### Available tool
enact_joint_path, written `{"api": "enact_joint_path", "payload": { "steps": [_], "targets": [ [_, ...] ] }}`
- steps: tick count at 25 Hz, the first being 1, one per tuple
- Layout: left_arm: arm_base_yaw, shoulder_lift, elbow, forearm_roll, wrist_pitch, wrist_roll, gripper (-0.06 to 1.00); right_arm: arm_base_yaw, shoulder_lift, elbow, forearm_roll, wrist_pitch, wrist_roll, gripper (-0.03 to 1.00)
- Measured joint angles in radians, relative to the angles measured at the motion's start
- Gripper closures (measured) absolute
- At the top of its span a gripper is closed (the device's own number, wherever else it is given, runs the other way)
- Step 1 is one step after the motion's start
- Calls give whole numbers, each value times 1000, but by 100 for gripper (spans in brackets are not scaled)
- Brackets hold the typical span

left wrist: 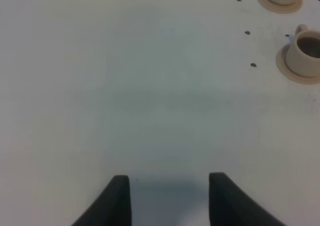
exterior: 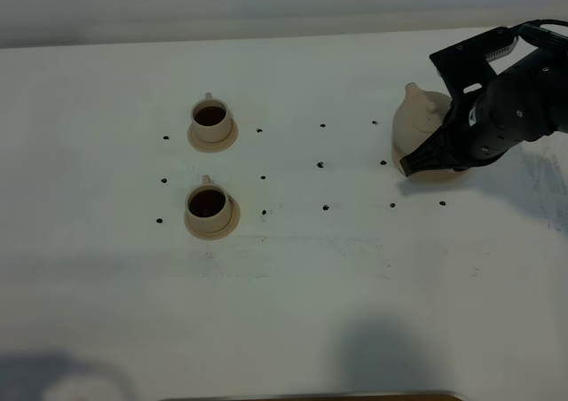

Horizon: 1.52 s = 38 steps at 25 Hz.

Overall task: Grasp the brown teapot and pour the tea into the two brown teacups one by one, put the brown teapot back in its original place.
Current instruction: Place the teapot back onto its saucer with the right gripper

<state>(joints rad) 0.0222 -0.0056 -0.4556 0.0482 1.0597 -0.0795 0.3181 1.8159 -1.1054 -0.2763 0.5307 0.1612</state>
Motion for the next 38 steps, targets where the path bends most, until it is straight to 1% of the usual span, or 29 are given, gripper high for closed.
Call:
{"api": "enact_joint_path", "payload": {
  "steps": [4,10,16,26,28,31,34,36,38],
  "targets": [
    [0,0,0,0,0,0,51,-3,43,0,8,-11,0,88],
    [0,0,0,0,0,0,51,-40,81,3,9,-20,0,88],
    [0,0,0,0,0,0,51,-40,89,3,8,-27,0,88],
    [0,0,0,0,0,0,51,-40,95,3,18,-68,1,88],
    [0,0,0,0,0,0,51,-40,95,4,22,-73,1,86],
    [0,0,0,0,0,0,51,-40,95,4,30,-81,1,77],
    [0,0,0,0,0,0,51,-40,95,5,36,-81,1,60],
    [0,0,0,0,0,0,51,-40,95,5,38,-78,1,51],
    [0,0,0,0,0,0,51,-40,95,5,41,-68,1,45]
  ]
}}
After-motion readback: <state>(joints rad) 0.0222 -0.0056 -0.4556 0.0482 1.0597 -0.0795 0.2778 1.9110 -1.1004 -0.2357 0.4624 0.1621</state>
